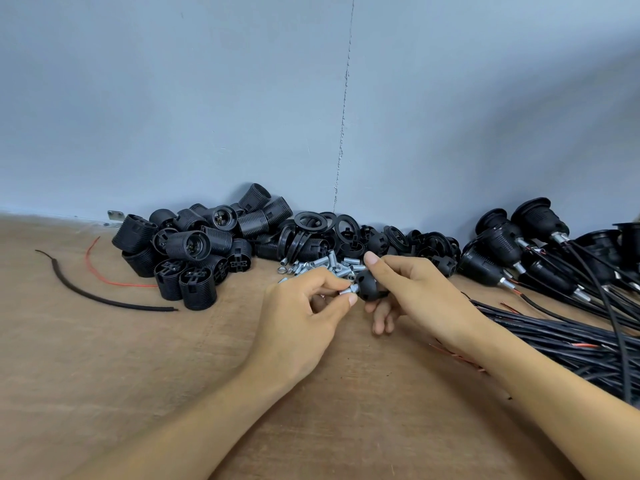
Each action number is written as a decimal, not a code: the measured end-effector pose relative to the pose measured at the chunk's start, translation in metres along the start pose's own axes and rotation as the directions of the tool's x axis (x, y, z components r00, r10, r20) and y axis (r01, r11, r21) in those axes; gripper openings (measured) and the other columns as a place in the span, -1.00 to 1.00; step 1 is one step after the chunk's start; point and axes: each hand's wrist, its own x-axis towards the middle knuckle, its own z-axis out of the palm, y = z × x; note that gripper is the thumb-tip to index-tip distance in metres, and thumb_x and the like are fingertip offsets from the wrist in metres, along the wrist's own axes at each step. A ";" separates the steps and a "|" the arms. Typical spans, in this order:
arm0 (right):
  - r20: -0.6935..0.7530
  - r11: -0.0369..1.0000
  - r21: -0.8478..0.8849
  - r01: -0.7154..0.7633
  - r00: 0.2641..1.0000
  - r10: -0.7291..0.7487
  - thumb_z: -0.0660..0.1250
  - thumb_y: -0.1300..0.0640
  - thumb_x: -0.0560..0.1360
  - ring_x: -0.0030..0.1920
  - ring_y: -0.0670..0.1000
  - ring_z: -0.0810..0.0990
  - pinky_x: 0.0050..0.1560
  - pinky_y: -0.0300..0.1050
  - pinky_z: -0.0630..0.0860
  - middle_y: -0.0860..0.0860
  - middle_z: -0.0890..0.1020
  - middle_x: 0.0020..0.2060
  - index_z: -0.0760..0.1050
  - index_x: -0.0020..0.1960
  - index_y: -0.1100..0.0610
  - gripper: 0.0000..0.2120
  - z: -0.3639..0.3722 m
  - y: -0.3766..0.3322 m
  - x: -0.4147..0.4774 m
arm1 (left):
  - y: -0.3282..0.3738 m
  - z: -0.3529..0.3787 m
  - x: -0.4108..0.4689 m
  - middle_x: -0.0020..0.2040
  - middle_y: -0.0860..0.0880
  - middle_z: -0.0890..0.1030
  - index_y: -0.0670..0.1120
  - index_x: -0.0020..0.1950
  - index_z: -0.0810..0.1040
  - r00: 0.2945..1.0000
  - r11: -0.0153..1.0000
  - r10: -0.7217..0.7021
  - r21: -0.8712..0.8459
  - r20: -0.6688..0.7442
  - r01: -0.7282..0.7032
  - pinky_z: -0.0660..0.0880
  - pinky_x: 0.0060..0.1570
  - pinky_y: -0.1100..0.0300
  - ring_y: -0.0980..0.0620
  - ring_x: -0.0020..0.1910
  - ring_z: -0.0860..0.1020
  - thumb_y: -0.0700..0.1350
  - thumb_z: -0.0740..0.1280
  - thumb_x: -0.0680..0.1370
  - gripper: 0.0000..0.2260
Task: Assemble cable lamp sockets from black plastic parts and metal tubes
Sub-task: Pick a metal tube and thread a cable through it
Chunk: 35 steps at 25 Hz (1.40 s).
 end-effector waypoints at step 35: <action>0.020 0.986 -0.060 -0.153 0.988 0.155 0.12 -0.44 0.49 -0.53 0.04 0.41 -0.50 -0.16 0.31 0.09 0.51 -0.47 0.58 -0.33 0.10 -0.35 -0.004 -0.004 -0.001 | -0.002 -0.002 0.003 -0.23 0.22 0.71 0.12 -0.18 0.66 0.996 0.997 -0.074 -0.026 -0.043 0.073 0.44 -0.29 0.40 0.30 -0.41 0.55 -0.18 0.52 0.49 -0.81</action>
